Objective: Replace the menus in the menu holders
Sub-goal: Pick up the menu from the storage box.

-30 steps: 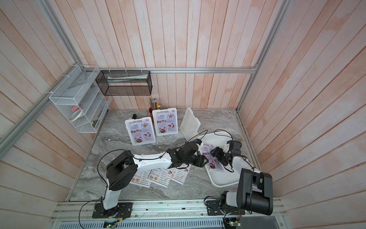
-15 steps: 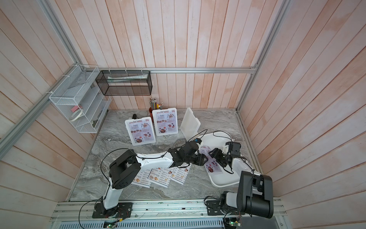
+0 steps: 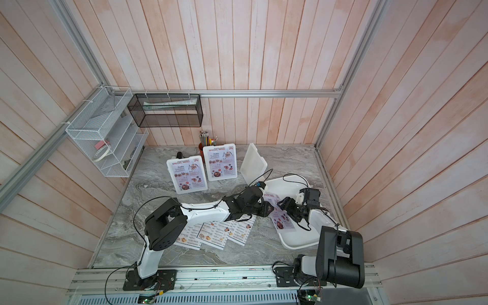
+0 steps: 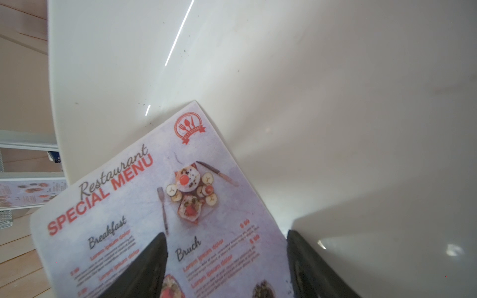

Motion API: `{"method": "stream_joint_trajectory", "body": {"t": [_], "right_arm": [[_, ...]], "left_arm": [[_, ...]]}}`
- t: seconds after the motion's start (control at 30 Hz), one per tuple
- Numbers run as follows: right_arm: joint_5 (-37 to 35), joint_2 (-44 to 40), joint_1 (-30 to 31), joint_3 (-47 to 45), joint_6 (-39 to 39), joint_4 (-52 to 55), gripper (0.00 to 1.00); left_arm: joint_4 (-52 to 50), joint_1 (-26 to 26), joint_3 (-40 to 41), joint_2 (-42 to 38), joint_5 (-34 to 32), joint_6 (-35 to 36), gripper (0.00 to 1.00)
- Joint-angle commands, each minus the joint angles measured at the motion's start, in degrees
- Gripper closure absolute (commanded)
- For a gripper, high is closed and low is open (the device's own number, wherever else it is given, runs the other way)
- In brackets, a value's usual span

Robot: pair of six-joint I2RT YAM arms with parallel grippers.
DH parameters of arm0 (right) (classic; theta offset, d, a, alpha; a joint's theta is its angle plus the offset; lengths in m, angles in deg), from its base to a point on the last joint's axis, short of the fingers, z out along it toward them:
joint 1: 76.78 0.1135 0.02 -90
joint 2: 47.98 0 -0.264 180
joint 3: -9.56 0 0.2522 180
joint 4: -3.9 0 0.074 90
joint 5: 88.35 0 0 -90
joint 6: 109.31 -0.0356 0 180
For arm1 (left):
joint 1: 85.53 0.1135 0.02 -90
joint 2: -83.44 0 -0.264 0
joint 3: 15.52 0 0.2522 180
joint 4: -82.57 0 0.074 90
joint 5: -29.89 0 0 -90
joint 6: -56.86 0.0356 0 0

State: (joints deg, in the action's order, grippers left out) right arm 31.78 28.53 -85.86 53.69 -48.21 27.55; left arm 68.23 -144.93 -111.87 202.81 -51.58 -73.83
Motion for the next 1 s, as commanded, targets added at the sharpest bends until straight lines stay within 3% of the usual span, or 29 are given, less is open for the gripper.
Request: {"method": "stream_joint_trajectory", "body": {"t": [0.0,0.23,0.97], "right_arm": [[-0.4,1.2,0.3,-1.1,0.0,2.1,0.25],[-0.8,0.1,0.3,-0.8,0.4,2.8,0.26],[-0.2,-3.0,0.3,-0.4,0.1,4.2,0.26]], "left_arm": [[1.5,0.3,-0.3,0.5,0.0,-0.1,0.71],[0.6,0.3,-0.3,-0.4,-1.1,-0.2,0.77],[-0.5,0.0,1.4,-4.6,-0.9,1.0,0.73]]}}
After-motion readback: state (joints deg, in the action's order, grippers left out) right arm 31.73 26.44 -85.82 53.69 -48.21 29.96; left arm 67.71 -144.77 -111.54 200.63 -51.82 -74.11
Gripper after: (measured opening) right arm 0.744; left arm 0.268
